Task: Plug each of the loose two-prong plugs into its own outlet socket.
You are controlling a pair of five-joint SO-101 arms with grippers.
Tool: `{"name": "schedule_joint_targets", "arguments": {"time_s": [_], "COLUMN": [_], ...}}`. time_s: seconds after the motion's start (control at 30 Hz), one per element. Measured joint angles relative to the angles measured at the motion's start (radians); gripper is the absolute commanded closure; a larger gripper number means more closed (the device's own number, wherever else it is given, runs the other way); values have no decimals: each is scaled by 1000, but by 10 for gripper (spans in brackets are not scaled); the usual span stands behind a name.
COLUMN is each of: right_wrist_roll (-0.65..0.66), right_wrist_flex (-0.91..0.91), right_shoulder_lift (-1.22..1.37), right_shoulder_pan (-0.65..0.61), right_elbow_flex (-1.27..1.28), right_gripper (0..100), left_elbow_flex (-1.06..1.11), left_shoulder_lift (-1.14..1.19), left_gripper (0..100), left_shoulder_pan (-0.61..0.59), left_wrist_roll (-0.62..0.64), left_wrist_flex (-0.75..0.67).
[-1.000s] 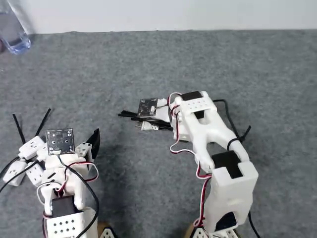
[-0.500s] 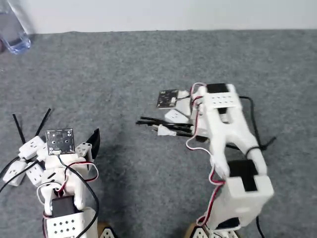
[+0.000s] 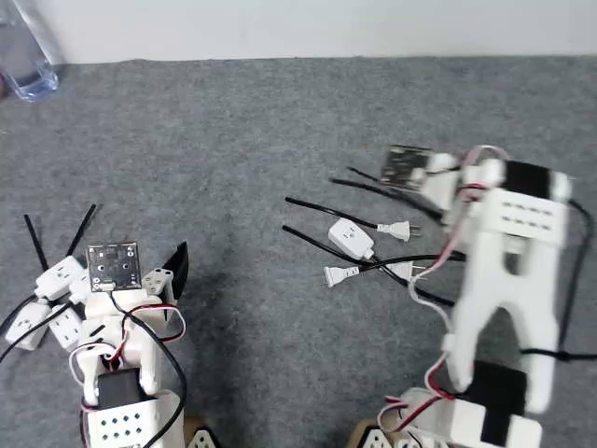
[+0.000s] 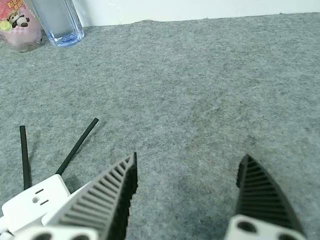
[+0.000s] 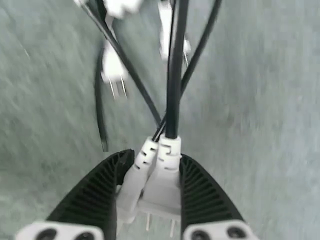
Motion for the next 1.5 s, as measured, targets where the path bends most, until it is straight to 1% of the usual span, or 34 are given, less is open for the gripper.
{"name": "schedule_joint_targets", "arguments": {"time_s": [0.23, 0.4, 0.53, 0.63, 0.83, 0.87, 0.93, 1.07, 1.13, 1.3, 1.4, 1.5], "right_wrist_roll": [114, 176, 193, 195, 193, 192, 150, 104, 100, 97, 97, 92], "right_wrist_flex": [-163, -279, -362, -385, -445, -459, -493, -531, -537, -525, -431, -298], "right_shoulder_lift": [11, 149, 278, 354, 451, 465, 491, 506, 506, 494, 423, 305], "right_shoulder_pan": [262, 408, 485, 493, 486, 482, 476, 466, 466, 451, 408, 330], "right_elbow_flex": [12, 14, 14, 14, 14, 14, 14, 14, 14, 14, 14, 14], "right_gripper": [991, 991, 991, 991, 987, 974, 894, 641, 578, 572, 572, 572], "left_elbow_flex": [0, 8, 8, 8, 9, 9, 9, 9, 9, 9, 9, 9], "left_shoulder_lift": [0, 0, 0, 0, 0, 0, 0, 0, 0, 0, 0, 0], "left_gripper": [695, 695, 695, 695, 695, 695, 695, 695, 695, 695, 695, 695], "left_shoulder_pan": [0, 0, 14, 26, 29, 29, 29, 29, 29, 29, 29, 29], "left_wrist_roll": [0, 0, 0, -25, -32, -32, -32, -34, -34, -34, -34, -34], "left_wrist_flex": [0, 0, 0, 0, 0, 0, 0, 0, 0, 0, 0, 0]}}
